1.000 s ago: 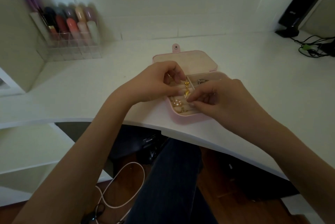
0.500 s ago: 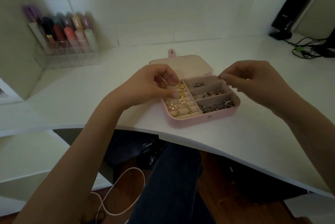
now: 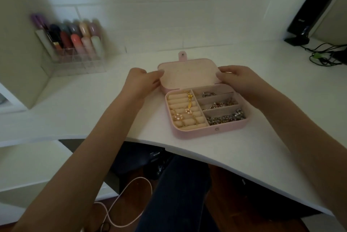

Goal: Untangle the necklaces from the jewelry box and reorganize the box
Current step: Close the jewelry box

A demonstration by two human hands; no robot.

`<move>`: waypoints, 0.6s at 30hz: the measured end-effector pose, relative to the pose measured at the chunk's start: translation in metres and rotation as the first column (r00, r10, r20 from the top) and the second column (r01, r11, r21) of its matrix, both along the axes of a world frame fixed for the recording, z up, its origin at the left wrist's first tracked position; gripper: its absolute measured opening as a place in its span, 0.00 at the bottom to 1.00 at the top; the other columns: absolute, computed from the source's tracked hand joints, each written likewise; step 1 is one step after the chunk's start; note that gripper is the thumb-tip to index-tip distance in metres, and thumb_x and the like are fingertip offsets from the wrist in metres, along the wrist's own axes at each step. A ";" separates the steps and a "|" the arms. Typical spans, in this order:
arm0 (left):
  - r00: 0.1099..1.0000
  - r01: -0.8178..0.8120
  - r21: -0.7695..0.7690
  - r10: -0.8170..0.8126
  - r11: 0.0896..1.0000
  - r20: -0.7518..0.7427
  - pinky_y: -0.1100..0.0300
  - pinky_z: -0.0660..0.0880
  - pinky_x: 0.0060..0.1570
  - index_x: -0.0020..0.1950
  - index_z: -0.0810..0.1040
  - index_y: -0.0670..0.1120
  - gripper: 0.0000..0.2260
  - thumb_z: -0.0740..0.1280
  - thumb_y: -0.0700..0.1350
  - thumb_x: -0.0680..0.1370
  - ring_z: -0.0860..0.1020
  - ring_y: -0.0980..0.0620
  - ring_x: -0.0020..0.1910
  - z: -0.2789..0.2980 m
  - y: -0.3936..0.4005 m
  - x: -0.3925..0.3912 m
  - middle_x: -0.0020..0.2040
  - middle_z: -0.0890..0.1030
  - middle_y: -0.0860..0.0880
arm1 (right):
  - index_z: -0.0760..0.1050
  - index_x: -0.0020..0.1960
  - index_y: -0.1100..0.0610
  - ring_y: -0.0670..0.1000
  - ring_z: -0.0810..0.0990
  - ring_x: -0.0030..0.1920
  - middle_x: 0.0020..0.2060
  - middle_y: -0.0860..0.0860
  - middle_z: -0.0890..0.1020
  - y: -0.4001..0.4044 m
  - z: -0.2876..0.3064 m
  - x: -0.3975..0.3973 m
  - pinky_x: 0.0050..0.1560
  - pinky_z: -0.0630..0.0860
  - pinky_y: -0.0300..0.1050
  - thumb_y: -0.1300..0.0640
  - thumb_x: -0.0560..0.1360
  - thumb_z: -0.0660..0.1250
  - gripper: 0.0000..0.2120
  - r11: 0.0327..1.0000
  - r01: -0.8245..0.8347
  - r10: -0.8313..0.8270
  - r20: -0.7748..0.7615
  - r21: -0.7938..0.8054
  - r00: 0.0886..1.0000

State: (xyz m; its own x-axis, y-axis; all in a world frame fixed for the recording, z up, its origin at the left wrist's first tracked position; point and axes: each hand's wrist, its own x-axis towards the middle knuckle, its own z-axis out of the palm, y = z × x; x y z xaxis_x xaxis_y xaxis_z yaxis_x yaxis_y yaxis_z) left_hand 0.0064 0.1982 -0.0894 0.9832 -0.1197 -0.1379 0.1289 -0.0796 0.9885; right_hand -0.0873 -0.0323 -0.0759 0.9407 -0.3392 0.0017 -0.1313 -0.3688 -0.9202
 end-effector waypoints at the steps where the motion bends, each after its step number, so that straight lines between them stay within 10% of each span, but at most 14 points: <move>1: 0.999 0.017 -0.082 -0.020 0.997 -0.040 0.53 0.77 0.51 0.41 0.76 0.35 0.15 0.76 0.44 0.64 0.80 0.47 0.40 0.002 -0.002 0.002 0.37 0.80 0.42 | 0.72 0.65 0.61 0.40 0.82 0.41 0.51 0.52 0.81 -0.003 -0.002 -0.002 0.42 0.78 0.32 0.65 0.77 0.65 0.17 0.993 0.004 -0.008 0.033 0.120 0.999; 3: 0.995 0.092 -0.189 -0.099 0.978 -0.028 0.60 0.79 0.46 0.41 0.78 0.36 0.03 0.72 0.34 0.71 0.81 0.50 0.37 0.008 -0.009 0.000 0.32 0.83 0.46 | 0.69 0.68 0.63 0.47 0.83 0.50 0.59 0.55 0.79 -0.010 -0.005 -0.003 0.46 0.81 0.39 0.72 0.74 0.65 0.23 0.941 -0.007 -0.031 0.107 0.340 0.994; 7: 0.954 0.213 -0.272 -0.139 0.938 0.267 0.56 0.78 0.55 0.58 0.78 0.41 0.20 0.69 0.27 0.69 0.82 0.49 0.52 0.023 -0.018 -0.003 0.51 0.84 0.47 | 0.71 0.66 0.60 0.52 0.80 0.56 0.58 0.54 0.78 -0.020 -0.001 0.001 0.50 0.79 0.44 0.76 0.70 0.66 0.26 0.933 -0.018 -0.103 0.315 0.359 0.944; 12: 0.832 0.192 -0.043 -0.139 0.981 0.537 0.48 0.74 0.61 0.55 0.82 0.50 0.20 0.72 0.31 0.68 0.81 0.52 0.55 0.020 -0.019 -0.009 0.51 0.84 0.51 | 0.75 0.48 0.53 0.39 0.78 0.44 0.43 0.44 0.79 -0.025 0.004 -0.004 0.47 0.73 0.33 0.74 0.68 0.68 0.18 0.967 0.125 0.003 0.498 -0.224 0.867; 18: 0.844 0.283 0.053 -0.275 0.958 0.461 0.63 0.71 0.61 0.55 0.81 0.51 0.20 0.63 0.29 0.72 0.78 0.55 0.56 0.007 0.001 -0.022 0.50 0.83 0.52 | 0.77 0.60 0.52 0.39 0.70 0.64 0.60 0.43 0.75 -0.037 0.008 -0.019 0.61 0.61 0.22 0.81 0.69 0.53 0.32 0.810 -0.154 0.272 0.130 -0.566 0.954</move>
